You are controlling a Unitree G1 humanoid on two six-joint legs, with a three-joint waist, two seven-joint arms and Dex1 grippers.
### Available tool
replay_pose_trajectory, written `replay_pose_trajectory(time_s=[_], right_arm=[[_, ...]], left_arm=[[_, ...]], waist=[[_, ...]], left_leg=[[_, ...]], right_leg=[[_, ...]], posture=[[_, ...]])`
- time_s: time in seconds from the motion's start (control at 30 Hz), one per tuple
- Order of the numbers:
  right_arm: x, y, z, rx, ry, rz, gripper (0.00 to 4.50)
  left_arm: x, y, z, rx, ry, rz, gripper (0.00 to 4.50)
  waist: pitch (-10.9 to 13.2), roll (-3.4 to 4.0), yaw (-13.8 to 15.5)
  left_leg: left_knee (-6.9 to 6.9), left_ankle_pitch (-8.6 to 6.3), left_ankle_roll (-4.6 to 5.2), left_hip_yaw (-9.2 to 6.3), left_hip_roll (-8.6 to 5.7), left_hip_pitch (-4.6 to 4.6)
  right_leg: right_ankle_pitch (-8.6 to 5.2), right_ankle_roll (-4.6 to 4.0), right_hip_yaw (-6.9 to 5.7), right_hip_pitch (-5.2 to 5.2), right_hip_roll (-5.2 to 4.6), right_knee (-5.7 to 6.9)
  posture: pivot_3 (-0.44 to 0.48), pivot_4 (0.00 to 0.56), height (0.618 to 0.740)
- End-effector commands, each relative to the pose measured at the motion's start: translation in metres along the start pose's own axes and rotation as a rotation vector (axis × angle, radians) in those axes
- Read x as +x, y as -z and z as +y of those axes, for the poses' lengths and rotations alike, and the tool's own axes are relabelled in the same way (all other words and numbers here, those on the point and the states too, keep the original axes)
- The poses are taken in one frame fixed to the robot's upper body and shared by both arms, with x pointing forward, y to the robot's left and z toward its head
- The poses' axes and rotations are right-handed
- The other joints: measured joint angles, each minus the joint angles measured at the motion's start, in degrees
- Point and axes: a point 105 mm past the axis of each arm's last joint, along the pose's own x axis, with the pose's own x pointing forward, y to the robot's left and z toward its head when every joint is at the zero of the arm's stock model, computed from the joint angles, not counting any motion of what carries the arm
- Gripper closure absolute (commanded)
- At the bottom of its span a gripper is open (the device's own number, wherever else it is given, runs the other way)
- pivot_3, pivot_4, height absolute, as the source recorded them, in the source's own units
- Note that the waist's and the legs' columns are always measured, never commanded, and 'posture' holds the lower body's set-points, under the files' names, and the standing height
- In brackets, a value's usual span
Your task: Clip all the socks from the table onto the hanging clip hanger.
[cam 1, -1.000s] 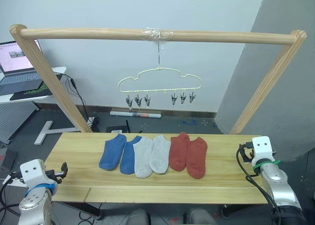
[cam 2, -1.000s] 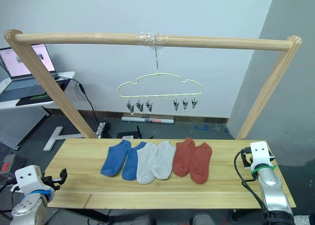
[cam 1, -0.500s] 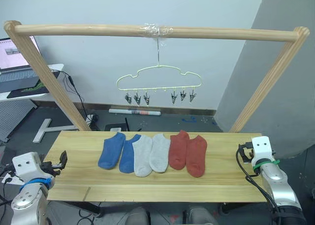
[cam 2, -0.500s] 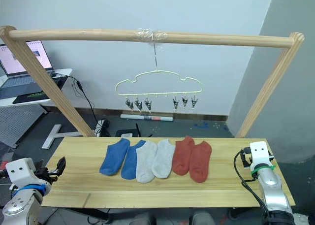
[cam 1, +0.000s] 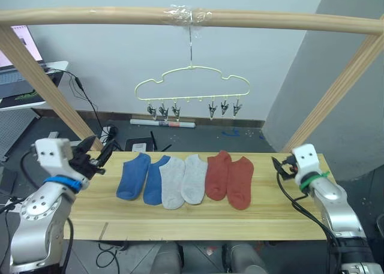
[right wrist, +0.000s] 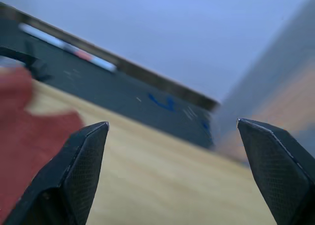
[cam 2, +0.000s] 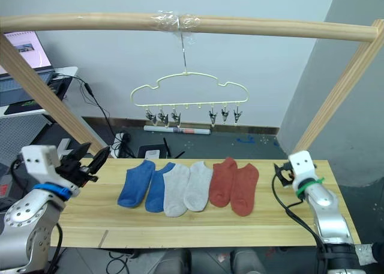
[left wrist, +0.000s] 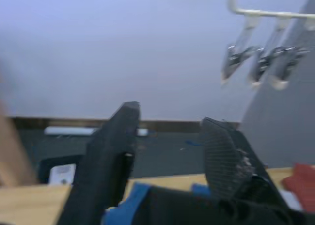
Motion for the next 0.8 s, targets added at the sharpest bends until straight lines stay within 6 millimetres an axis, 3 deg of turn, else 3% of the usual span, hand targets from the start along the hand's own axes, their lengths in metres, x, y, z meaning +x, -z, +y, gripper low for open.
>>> replay_pose_trajectory(time_s=[0.03, 0.23, 0.4, 0.57, 0.8], right_arm=[[0.005, -0.053, 0.021, -0.011, -0.184, -0.149, 0.15], [-0.003, -0.13, 0.073, 0.033, -0.541, -0.387, 0.15], [-0.019, -0.173, 0.11, 0.024, -0.75, -0.517, 0.15], [-0.03, -0.194, 0.132, 0.027, -0.857, -0.568, 0.15], [-0.034, -0.204, 0.143, 0.025, -0.905, -0.593, 0.15]], left_arm=[[0.015, -0.018, -0.013, 0.011, 0.044, -0.047, 2.36], [0.037, -0.026, -0.024, -0.016, 0.066, -0.089, 2.36], [0.053, -0.034, -0.028, -0.053, 0.049, -0.131, 2.36], [0.062, -0.036, -0.037, -0.08, 0.059, -0.152, 2.36], [0.07, -0.038, -0.041, -0.089, 0.06, -0.171, 2.36]], waist=[[0.52, -0.08, -0.11], [1.48, -0.19, -1.06], [1.56, -0.19, -1.18], [1.69, -0.21, -1.18], [1.72, -0.23, -1.2]], left_leg=[[0.0, -0.01, -0.01, 0.01, -0.01, -0.04], [0.0, -0.01, -0.01, -0.02, -0.02, -0.27], [0.05, -0.01, -0.01, -0.19, -0.01, -0.85], [0.13, -0.01, -0.01, -0.34, -0.04, -0.97], [0.16, -0.01, -0.01, -0.44, -0.06, -0.98]], right_leg=[[0.01, 0.0, -0.01, -0.04, 0.0, 0.0], [0.05, 0.02, -0.07, -0.31, -0.01, 0.02], [0.06, 0.01, -0.21, -0.77, -0.02, 0.02], [0.07, 0.02, -0.3, -0.82, -0.03, 0.05], [0.08, 0.04, -0.36, -0.81, -0.04, 0.07]], posture=[[-0.123, 0.215, 0.74], [-0.15, 0.226, 0.74], [-0.157, 0.227, 0.74], [-0.157, 0.227, 0.74], [-0.155, 0.226, 0.74]])
